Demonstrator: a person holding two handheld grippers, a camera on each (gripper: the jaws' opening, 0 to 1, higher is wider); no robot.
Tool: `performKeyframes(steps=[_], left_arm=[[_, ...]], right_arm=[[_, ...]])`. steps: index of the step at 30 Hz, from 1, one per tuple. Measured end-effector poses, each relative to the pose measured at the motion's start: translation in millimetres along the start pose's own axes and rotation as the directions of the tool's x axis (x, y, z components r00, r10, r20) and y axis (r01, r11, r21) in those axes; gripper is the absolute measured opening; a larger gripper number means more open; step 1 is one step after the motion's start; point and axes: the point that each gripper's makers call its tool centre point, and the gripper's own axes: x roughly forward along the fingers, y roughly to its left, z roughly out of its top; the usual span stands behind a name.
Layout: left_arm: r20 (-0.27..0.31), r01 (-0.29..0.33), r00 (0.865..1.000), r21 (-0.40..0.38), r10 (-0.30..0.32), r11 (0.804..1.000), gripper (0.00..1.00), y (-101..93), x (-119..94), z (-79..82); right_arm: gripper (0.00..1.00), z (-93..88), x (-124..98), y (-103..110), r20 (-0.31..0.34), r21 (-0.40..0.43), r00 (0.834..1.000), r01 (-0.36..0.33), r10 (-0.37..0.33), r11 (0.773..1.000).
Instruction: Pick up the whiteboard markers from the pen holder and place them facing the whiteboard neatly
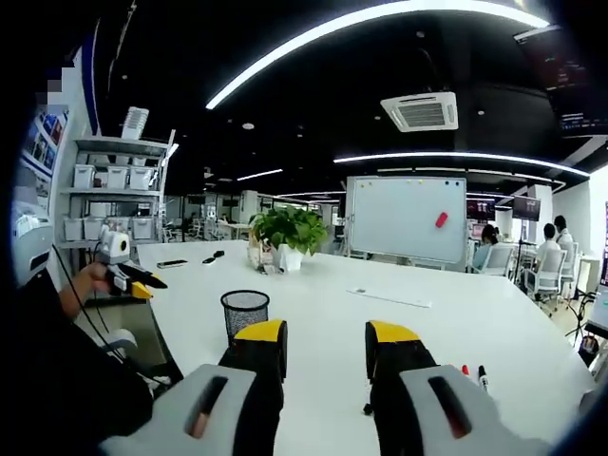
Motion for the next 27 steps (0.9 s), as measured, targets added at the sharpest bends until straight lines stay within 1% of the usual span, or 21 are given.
performKeyframes(steps=[2, 5, 8, 11, 13, 15, 17, 20, 24, 27], left_arm=[[-0.001, 0.0, 1.0, 0.002, 0.0, 1.0, 0.44, -0.3, 0, 0.0], [0.0, 0.001, 1.0, 0.002, -0.001, 1.0, 0.44, -0.5, 0, 0.1], [0.001, 0.002, 1.0, 0.004, -0.002, 1.0, 0.44, -0.8, 0, 0.1], [0.001, 0.001, 1.0, 0.005, -0.001, 1.0, 0.44, -0.6, -1, 0.3], [0.002, -0.001, 1.0, 0.007, 0.001, 1.0, 0.44, 0.0, -2, 1.1], [0.004, -0.005, 1.0, 0.009, 0.005, 1.0, 0.44, 0.8, -2, 2.5], [0.005, -0.008, 1.0, 0.012, 0.007, 1.0, 0.44, 1.1, -3, 3.5], [0.007, -0.007, 1.0, 0.012, 0.007, 1.0, 0.44, 0.2, -2, 4.4], [0.015, -0.004, 1.0, -0.004, 0.004, 1.0, 0.44, -1.2, 0, 5.7], [0.016, -0.002, 1.0, -0.003, 0.002, 1.0, 0.44, -2.5, 1, 6.3]], right_arm=[[0.36, 1.3, 0, 3, 0.0, -0.01, 1.0, -0.007, 0.007, 1.0], [0.36, 2.6, 0, 4, 0.006, -0.004, 1.0, -0.015, 0.015, 1.0], [0.36, 1.0, 1, 5, -0.001, -0.006, 1.0, -0.016, 0.016, 1.0], [0.38, -2.9, 2, 7, -0.012, 0.028, 0.999, -0.034, 0.034, 0.999], [0.4, -3.3, -1, 11, 0.006, 0.022, 0.998, -0.059, 0.059, 0.998], [0.4, -4.6, -2, 9, 0.0, 0.021, 0.999, -0.041, 0.041, 0.999], [0.4, -4.2, -4, 6, 0.008, 0.02, 0.999, -0.032, 0.031, 0.999], [0.41, -3.9, -4, 9, 0.013, 0.032, 0.999, -0.044, 0.044, 0.998], [0.45, -2.1, -4, 17, 0.03, 0.002, 0.997, -0.066, 0.066, 0.998], [0.45, -1.2, -3, 19, 0.035, 0.001, 0.997, -0.072, 0.072, 0.997]])
